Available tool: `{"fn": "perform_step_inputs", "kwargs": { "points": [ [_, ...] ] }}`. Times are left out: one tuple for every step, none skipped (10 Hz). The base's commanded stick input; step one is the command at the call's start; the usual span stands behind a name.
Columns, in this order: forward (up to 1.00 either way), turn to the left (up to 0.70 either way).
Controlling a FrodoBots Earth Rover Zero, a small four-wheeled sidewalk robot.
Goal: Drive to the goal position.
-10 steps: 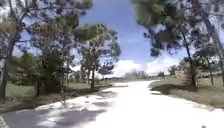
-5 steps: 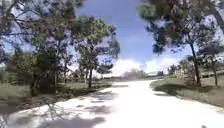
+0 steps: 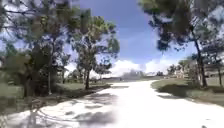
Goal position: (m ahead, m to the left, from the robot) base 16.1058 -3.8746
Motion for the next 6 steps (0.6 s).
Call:
{"fn": "perform_step_inputs", "kwargs": {
  "points": [
    [0.85,0.04],
    [0.85,0.04],
    [0.85,0.04],
    [0.85,0.04],
    [0.85,0.04],
    [0.85,0.04]
  ]
}}
